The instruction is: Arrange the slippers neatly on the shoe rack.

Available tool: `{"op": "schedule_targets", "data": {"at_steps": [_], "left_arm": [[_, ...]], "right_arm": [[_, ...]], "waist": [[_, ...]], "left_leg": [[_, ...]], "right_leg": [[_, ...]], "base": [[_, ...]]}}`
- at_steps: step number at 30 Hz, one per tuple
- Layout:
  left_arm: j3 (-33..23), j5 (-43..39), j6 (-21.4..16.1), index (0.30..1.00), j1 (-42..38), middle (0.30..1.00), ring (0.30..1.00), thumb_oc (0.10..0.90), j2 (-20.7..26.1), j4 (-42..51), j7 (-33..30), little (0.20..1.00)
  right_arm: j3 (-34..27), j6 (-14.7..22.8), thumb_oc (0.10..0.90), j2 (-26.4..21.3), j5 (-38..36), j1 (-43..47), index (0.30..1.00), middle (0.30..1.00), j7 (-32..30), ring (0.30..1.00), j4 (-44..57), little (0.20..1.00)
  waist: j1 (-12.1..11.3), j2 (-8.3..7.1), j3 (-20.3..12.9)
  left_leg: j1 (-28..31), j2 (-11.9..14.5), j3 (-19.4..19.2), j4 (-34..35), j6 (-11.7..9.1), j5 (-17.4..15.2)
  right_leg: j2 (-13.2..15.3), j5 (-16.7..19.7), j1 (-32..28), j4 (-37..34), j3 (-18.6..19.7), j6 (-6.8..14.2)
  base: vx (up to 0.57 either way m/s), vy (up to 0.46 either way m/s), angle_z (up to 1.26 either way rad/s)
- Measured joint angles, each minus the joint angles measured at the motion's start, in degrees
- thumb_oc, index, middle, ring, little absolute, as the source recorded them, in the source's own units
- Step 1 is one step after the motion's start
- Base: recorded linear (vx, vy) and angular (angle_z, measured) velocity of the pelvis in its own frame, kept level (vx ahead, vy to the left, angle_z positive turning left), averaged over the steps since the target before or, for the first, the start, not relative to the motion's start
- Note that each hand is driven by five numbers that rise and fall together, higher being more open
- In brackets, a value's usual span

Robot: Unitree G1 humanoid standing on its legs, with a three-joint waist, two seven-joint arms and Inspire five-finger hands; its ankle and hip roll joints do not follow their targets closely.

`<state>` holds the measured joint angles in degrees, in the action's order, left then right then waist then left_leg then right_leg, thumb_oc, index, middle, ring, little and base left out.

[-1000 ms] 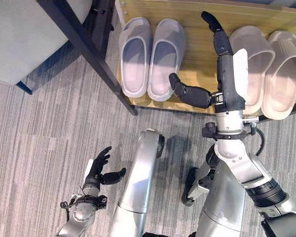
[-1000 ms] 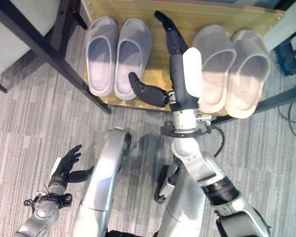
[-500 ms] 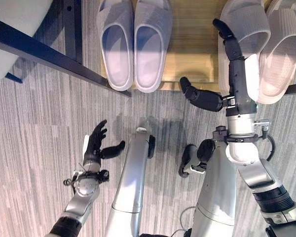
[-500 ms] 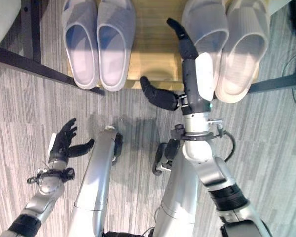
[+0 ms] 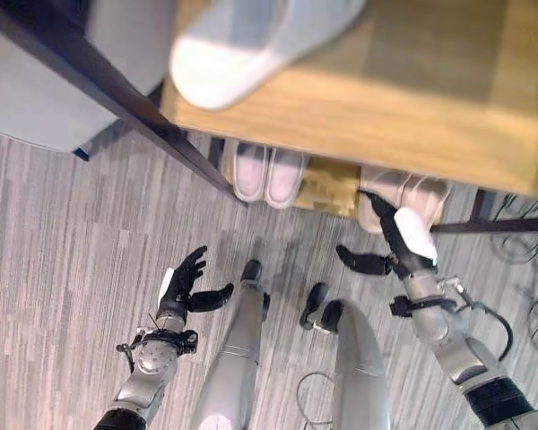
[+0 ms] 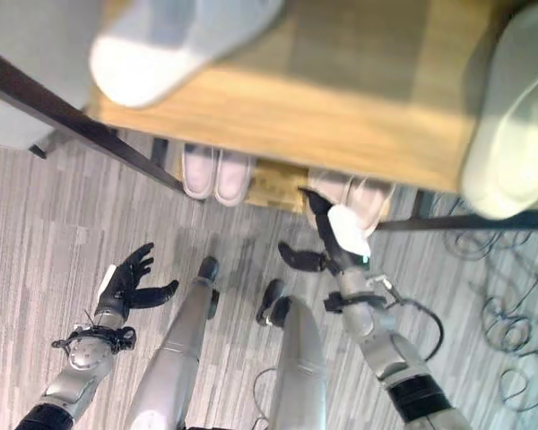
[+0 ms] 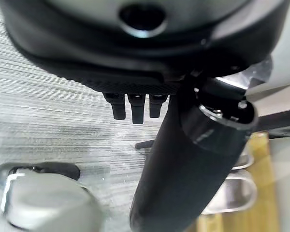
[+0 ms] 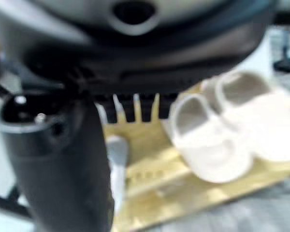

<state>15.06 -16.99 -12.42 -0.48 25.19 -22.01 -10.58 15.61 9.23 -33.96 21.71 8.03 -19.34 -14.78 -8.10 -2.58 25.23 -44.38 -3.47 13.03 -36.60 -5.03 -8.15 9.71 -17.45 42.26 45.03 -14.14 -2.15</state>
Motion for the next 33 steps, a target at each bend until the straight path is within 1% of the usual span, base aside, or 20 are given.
{"op": "schedule_targets", "data": {"at_steps": [1,2,3,4,5,6,8,9,11,13,14,15,17,18,20,24,26,33], "left_arm": [[0.14,0.51,0.43,0.9,0.59,0.9,0.9,0.8,0.04,-1.04,0.63,0.9],[0.27,0.93,0.41,0.9,1.58,0.9,0.9,0.8,0.03,-1.27,0.95,0.9],[0.7,1.56,0.27,0.9,3.81,0.9,0.9,0.8,0.09,-1.8,1.31,0.9],[0.68,1.63,0.28,0.9,4.78,0.9,0.9,0.8,0.0,-2.02,1.55,0.9],[0.69,2.16,0.36,0.9,5.83,0.9,0.9,0.8,0.02,-2.93,1.61,0.9],[0.63,2.61,0.41,0.9,6.58,0.9,0.9,0.8,0.01,-3.4,1.9,0.9],[1.0,3.27,0.91,0.9,7.0,0.9,0.9,0.8,-0.03,-4.48,2.94,0.9],[1.57,3.72,1.33,0.9,7.01,0.9,0.9,0.8,-0.04,-4.47,3.35,0.9],[2.61,4.15,1.54,0.9,7.24,0.9,0.9,0.8,-0.19,-4.35,4.08,0.9],[2.91,4.36,1.62,0.9,7.47,0.9,0.9,0.8,-0.19,-4.34,4.7,0.9],[2.98,4.88,1.64,0.9,7.88,0.9,0.9,0.8,-0.31,-4.21,5.14,0.9],[2.95,4.94,1.71,0.9,8.44,0.9,0.9,0.8,-0.32,-3.67,5.22,0.9],[2.96,5.22,2.25,0.9,9.08,0.9,0.9,0.8,-0.29,-1.81,5.51,0.9],[2.96,5.25,2.35,0.9,9.67,0.9,0.9,0.8,-0.3,-0.57,6.04,0.9],[3.12,5.16,2.88,0.9,10.59,0.9,0.9,0.8,-0.37,2.26,7.25,0.9],[4.0,3.53,2.93,0.9,11.4,0.9,0.9,0.8,-0.83,6.42,7.91,0.9],[4.0,2.76,2.97,0.9,11.54,0.9,0.9,0.8,-0.84,8.47,8.74,0.9],[3.95,-0.32,3.25,0.9,12.47,0.9,0.9,0.8,-0.85,14.09,8.68,0.9]], "right_arm": [[0.69,0.08,0.8,1.83,0.27,-0.3,0.9,0.9,0.46,0.9,-5.59,0.9],[1.59,-0.48,0.8,2.58,0.24,-0.79,0.9,0.9,0.54,0.9,-8.21,0.9],[2.97,-0.56,0.8,3.57,0.39,-2.5,0.9,0.9,0.55,0.9,-11.95,0.9],[3.62,-0.6,0.8,3.86,0.47,-3.01,0.9,0.9,0.59,0.9,-13.41,0.9],[4.3,-0.44,0.8,5.04,0.54,-3.26,0.9,0.9,0.68,0.9,-16.87,0.9],[4.36,-0.37,0.8,6.16,0.55,-3.83,0.9,0.9,0.77,0.9,-20.03,0.9],[4.58,-0.92,0.8,7.51,0.8,-3.52,0.9,0.9,1.14,0.9,-25.09,0.9],[4.75,-1.17,0.8,7.61,0.83,-3.67,0.9,0.9,1.38,0.9,-27.62,0.9],[4.98,-1.88,0.8,7.86,0.87,-3.97,0.9,0.9,1.74,0.9,-32.99,0.9],[5.04,-2.23,0.8,8.17,0.87,-4.07,0.9,0.9,1.83,0.9,-36.36,0.9],[5.07,-2.54,0.8,8.29,0.88,-4.56,0.9,0.9,1.99,0.9,-38.0,0.9],[5.19,-2.48,0.8,8.68,0.9,-5.49,0.9,0.9,2.24,0.9,-39.82,0.9],[4.95,-2.67,0.8,9.51,0.83,-6.16,0.9,0.9,2.78,0.9,-42.13,0.9],[4.7,-2.7,0.8,10.12,0.81,-6.11,0.9,0.9,2.9,0.9,-43.38,0.9],[4.9,-2.89,0.8,10.92,0.74,-7.34,0.9,0.9,3.05,0.9,-44.43,0.9],[4.88,-3.42,0.8,12.19,0.55,-7.96,0.9,0.9,3.12,0.9,-45.98,0.9],[4.75,-3.48,0.8,12.59,0.53,-8.05,0.9,0.9,3.12,0.9,-47.22,0.9],[4.09,-4.28,0.8,12.69,0.5,-10.19,0.9,0.9,3.19,0.9,-48.75,0.9]], "waist": [[-0.86,-0.52,-0.47],[-0.79,-0.8,-1.64],[-0.91,-0.57,-4.8],[-0.87,-0.39,-6.37],[-0.9,-0.34,-7.06],[-0.88,-0.23,-8.53],[-0.75,0.45,-9.7],[-0.52,0.92,-10.69],[-0.75,2.05,-13.06],[-0.57,3.05,-13.77],[-0.49,3.84,-15.01],[-0.34,4.25,-16.23],[-0.07,4.74,-16.75],[-0.32,4.98,-17.02],[-0.24,5.93,-17.62],[-0.1,6.74,-18.36],[0.07,6.78,-18.45],[0.43,7.31,-18.84]], "left_leg": [[6.06,0.41,0.37,5.81,-0.37,2.7],[8.83,0.9,0.54,9.19,-0.3,3.46],[12.68,1.56,1.4,14.14,-0.41,5.34],[14.95,2.1,1.77,16.98,-0.34,6.33],[19.42,2.96,1.99,21.29,-0.41,7.82],[21.84,3.81,1.91,23.95,-0.34,8.53],[26.9,4.87,1.97,29.07,-0.36,10.51],[28.42,5.23,2.0,30.88,-0.3,10.95],[31.23,5.86,1.89,34.41,-0.31,12.32],[33.56,6.07,1.79,35.99,-0.22,12.62],[35.05,6.05,1.67,37.04,-0.23,12.66],[35.72,5.95,1.44,37.51,-0.25,12.67],[37.77,5.56,1.24,38.37,-0.3,12.71],[38.78,5.58,0.77,39.01,-0.31,12.72],[39.94,5.62,-0.09,39.28,-0.35,12.74],[41.17,5.83,-0.92,39.6,-0.47,12.82],[41.27,5.9,-1.02,40.06,-1.27,13.35],[41.49,6.16,-1.11,41.04,-1.16,14.16]], "right_leg": [[-0.32,1.89,-5.46,-4.8,-0.74,0.45],[-0.68,2.12,-8.03,-7.63,-1.31,0.78],[-1.7,3.78,-12.05,-12.3,-2.18,0.9],[-2.19,4.54,-14.45,-15.17,-3.06,0.97],[-3.44,6.12,-18.71,-19.31,-3.14,1.48],[-4.24,7.08,-21.34,-22.48,-3.49,1.49],[-5.48,8.99,-26.66,-27.88,-4.08,1.72],[-5.83,9.39,-28.42,-29.95,-4.39,2.06],[-6.96,11.36,-31.71,-34.85,-4.45,2.77],[-7.55,13.17,-35.06,-38.56,-4.51,2.72],[-7.94,14.45,-37.68,-42.05,-4.49,3.04],[-8.17,15.52,-39.42,-44.81,-4.46,3.47],[-8.46,17.61,-43.15,-49.42,-4.43,3.77],[-8.52,18.11,-44.13,-50.44,-4.28,3.74],[-8.42,18.1,-44.91,-50.39,-3.82,3.78],[-8.46,18.18,-45.62,-50.45,-2.77,3.89],[-8.45,18.04,-45.53,-50.77,-2.7,4.11],[-8.61,18.44,-45.28,-50.77,-2.49,4.19]], "base": [[0.01,-0.063,0.2],[0.14,-0.152,0.21],[0.09,-0.08,0.15],[0.16,-0.15,0.12],[0.09,-0.111,-0.02],[0.11,-0.137,-0.06],[0.09,-0.085,0.02],[0.11,-0.059,0.04],[0.09,-0.033,0.0],[0.08,-0.018,-0.01],[0.09,-0.029,-0.02],[0.11,-0.036,-0.01],[0.05,-0.007,-0.02],[0.03,0.019,-0.08],[0.02,0.024,-0.15],[0.01,0.018,-0.12],[0.0,0.0,0.0],[0.01,0.005,0.0]]}}
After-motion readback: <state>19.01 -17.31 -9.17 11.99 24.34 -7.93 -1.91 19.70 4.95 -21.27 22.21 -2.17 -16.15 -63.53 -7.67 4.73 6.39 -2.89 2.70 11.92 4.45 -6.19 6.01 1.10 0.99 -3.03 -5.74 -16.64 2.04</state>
